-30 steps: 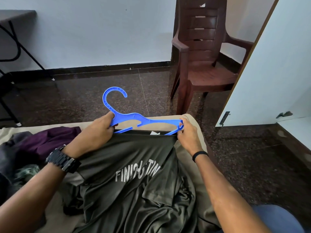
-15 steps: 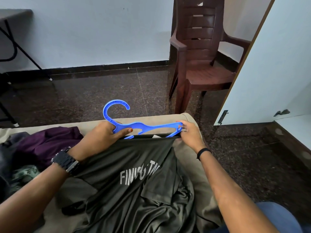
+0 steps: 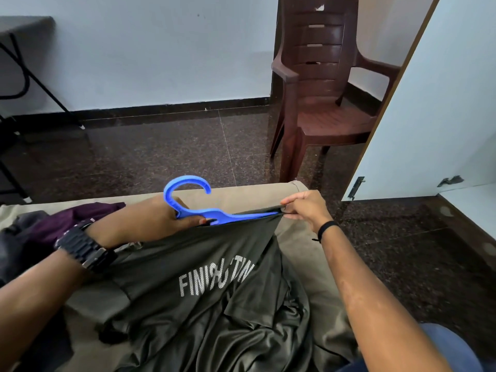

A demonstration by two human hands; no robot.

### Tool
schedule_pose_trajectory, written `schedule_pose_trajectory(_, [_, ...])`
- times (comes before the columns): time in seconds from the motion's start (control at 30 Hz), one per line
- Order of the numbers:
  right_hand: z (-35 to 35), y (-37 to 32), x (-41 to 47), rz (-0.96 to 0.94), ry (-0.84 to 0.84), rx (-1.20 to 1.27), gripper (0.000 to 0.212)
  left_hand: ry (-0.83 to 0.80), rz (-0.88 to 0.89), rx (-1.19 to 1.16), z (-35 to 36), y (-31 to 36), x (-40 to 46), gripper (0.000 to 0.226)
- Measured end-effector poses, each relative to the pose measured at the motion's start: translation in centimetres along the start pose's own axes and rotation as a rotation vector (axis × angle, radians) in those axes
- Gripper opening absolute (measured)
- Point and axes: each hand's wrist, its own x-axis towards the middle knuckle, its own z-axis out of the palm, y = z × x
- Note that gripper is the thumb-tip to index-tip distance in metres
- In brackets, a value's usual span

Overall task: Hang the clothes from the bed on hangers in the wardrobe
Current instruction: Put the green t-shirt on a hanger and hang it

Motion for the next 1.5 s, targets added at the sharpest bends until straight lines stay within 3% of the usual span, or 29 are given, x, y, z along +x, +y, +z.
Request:
schedule_pose_trajectory(0.1, [0.2,-1.0,-0.1,-0.155,0.140,-0.164,0.024,0.081,-0.023,0.006,0.5,-0.6,0.3,0.017])
schedule_pose_trajectory(0.2, [0.1,-1.9,-0.4,-0.353,0.173,-0.324,0.023,0.198,-0.225,-0.054,0.3,-1.8,1.4,0.057])
schedule_pose_trajectory(0.27, [0.0,-2.7,-0.8,-0.452,0.165,-0.446,0.020,0.232,-0.256,-0.042,0.2,-1.4,2.2,0.066])
schedule_pose_trajectory(0.43, [0.1,-4.6,-1.9,-0.505,0.140,-0.483,0.022,0.290,-0.172,-0.077,-0.1,0.2,4.1,0.070])
schedule_pose_trajectory(0.6, [-0.1,-6.0,-3.0,-0.474,0.091,-0.356,0.019,0.369,-0.097,-0.100,-0.9,1.8,5.8,0.064])
schedule_pose_trajectory(0.77, [-0.4,-8.2,-4.9,-0.445,-0.295,-0.134,0.017,0.389,-0.128,-0.070,-2.8,2.5,7.2,0.063])
schedule_pose_trajectory(0.8, [-0.9,-8.8,-5.2,-0.472,-0.302,-0.111,0.020,0.397,-0.131,-0.077,-3.4,2.7,7.4,0.062])
schedule_pose_trajectory(0.9, [-3.3,-11.1,-5.5,-0.703,0.072,-0.284,0.022,0.427,-0.086,-0.076,-5.4,3.6,7.5,0.061])
schedule_pose_trajectory(0.97, [-5.1,-12.4,-5.8,-0.785,0.175,-0.486,0.018,0.470,-0.037,-0.062,-6.8,4.3,7.6,0.064])
schedule_pose_trajectory(1.07, [-7.0,-13.4,-6.1,-0.783,0.057,-0.697,0.019,0.549,0.039,-0.075,-9.0,5.9,7.8,0.069])
schedule_pose_trajectory(1.27, [-9.6,-17.6,-7.4,-0.861,-0.011,-0.846,0.016,0.579,0.141,-0.062,-13.5,8.8,8.5,0.067])
schedule_pose_trajectory(1.5, [-11.8,-23.9,-10.8,-0.887,-0.168,-0.793,0.014,0.674,0.247,-0.043,-18.7,12.9,8.4,0.068])
